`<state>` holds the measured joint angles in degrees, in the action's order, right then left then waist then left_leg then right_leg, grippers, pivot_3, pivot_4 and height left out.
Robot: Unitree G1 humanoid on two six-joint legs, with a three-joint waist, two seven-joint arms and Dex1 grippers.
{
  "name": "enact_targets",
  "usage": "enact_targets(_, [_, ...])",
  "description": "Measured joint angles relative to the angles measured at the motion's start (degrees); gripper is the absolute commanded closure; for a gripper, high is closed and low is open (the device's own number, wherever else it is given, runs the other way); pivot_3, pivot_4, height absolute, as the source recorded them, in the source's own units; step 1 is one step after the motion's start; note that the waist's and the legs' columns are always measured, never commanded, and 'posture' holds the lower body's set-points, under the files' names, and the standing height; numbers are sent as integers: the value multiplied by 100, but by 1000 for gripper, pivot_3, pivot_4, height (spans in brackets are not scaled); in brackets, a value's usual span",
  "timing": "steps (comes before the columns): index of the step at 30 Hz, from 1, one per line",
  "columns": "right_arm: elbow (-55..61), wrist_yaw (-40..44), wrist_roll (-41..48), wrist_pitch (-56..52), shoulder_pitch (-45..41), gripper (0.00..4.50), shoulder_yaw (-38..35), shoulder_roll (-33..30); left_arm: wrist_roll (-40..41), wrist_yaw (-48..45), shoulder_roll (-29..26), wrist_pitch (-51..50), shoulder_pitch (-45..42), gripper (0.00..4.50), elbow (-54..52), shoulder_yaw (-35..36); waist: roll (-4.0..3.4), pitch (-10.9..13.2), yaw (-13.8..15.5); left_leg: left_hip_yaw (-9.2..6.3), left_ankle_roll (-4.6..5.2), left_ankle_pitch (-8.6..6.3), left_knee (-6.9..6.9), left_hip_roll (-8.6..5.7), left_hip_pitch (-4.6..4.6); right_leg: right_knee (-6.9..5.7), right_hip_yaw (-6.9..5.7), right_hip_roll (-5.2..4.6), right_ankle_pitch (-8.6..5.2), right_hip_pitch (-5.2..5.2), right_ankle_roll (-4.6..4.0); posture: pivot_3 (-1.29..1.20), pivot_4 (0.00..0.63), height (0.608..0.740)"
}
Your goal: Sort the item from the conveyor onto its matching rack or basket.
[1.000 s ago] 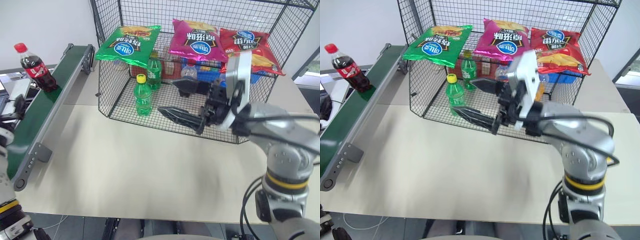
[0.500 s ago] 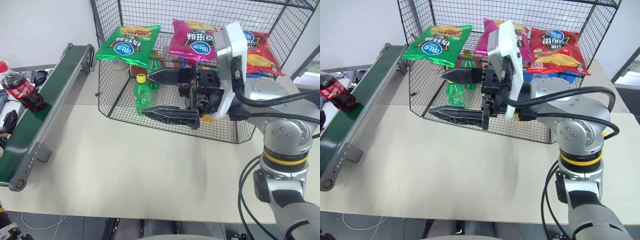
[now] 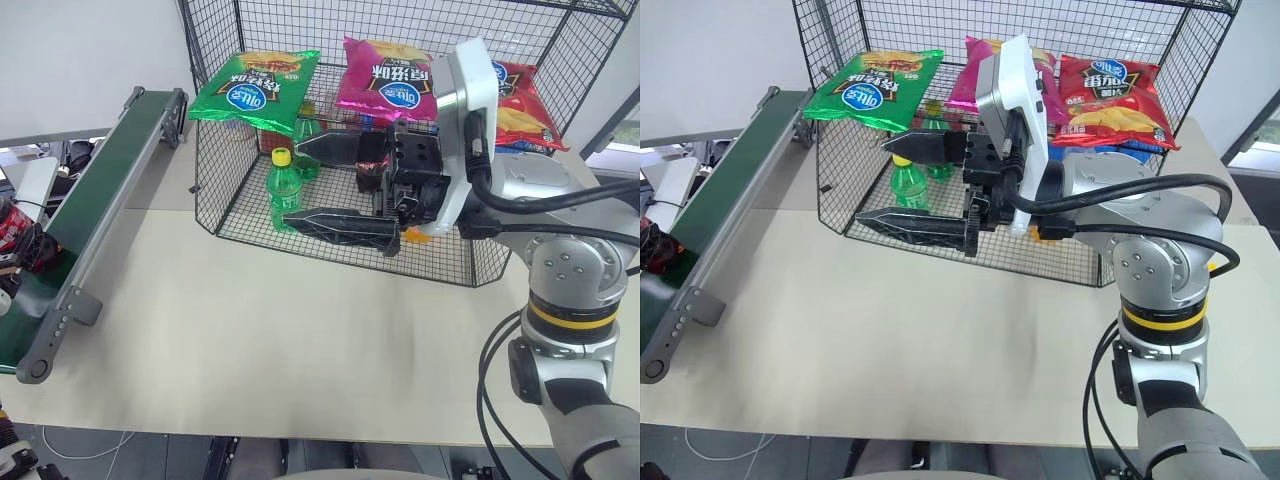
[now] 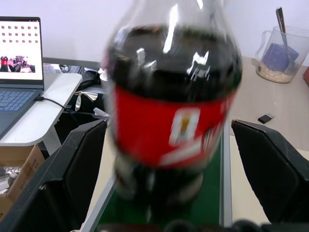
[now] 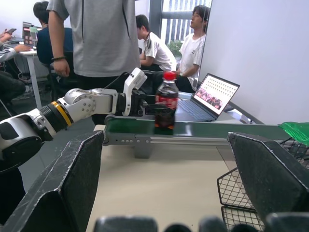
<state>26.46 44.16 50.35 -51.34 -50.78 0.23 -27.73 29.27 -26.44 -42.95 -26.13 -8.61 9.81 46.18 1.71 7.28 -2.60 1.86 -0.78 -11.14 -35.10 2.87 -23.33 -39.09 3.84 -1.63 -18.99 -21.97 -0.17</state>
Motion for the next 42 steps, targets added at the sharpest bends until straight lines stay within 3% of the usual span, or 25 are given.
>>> enact_targets(2, [1, -29, 2, 0, 0, 0, 0, 0, -12, 53, -3, 24, 0, 305, 34, 3, 0, 0, 5, 0, 0, 0, 0, 0, 0, 0, 0, -3, 0, 0, 0, 0, 150, 740])
enact_targets(5, [0, -44, 3, 0, 0, 0, 0, -2, 8, 112, -5, 128, -8, 1305, 159, 75, 0, 0, 7, 0, 0, 0, 0, -1, 0, 0, 0, -5, 0, 0, -1, 0, 150, 740])
enact_targets(6, [0, -44, 3, 0, 0, 0, 0, -3, 16, 111, -6, 141, -10, 1437, 195, 103, 0, 0, 8, -1, 0, 0, 0, -1, -1, 0, -1, -5, 0, 0, -1, 0, 150, 740])
enact_targets(16, [0, -37, -17, 26, 0, 0, 0, -37, 42, 10, -19, 141, -2, 1437, 210, 120, 0, 0, 12, -2, 0, 0, 0, -1, -3, 1, 0, -7, 1, 0, -2, 0, 150, 740])
enact_targets(20, [30, 30, -157, 216, 115, 0, -4, -212, 398, -335, -62, -437, 4, 1437, -320, -187, 4, 0, 56, -10, 0, 0, -1, -6, -10, 4, -5, -20, 1, 2, -2, 0, 150, 740])
enact_targets(25, [259, -272, -295, 279, 776, 0, -232, -484, 1014, -987, -183, -1271, -80, 1437, -1433, -1168, 17, 0, 99, -10, 0, 0, 0, -15, -27, 10, -12, -40, 1, -4, -2, 0, 150, 740])
enact_targets(29, [925, -1148, -164, 86, 1493, 0, -752, -554, 1459, -1494, -384, -1899, -556, 1437, -2145, -2117, 17, 0, 96, -6, 0, 1, -1, -16, -30, 9, -7, -17, 1, -7, -2, 0, 150, 740])
enact_targets(36, [2323, -2394, 129, -185, 3170, 0, -1322, -812, 1557, -2644, -525, -2153, -1589, 1437, -2237, -3588, 7, 6, 6, 4, -4, 3, 1, -7, -18, 11, 12, 57, -2, -7, 2, 0, 150, 740])
enact_targets(39, [2826, -2751, -38, -171, 4066, 0, -1447, -895, 1222, -2994, -70, -1777, -2124, 1437, -1941, -4262, 1, 8, 47, 4, -6, 5, -12, -11, -28, 16, 22, 69, -3, -5, 4, 0, 150, 740])
enact_targets(42, [3133, -3281, -173, -4, 4769, 0, -1390, -990, 585, -3092, 798, -945, -2654, 1437, -1209, -4876, -1, 7, 119, 3, -4, 4, -31, -23, -45, 23, 36, 76, -2, -3, 4, 0, 150, 740])
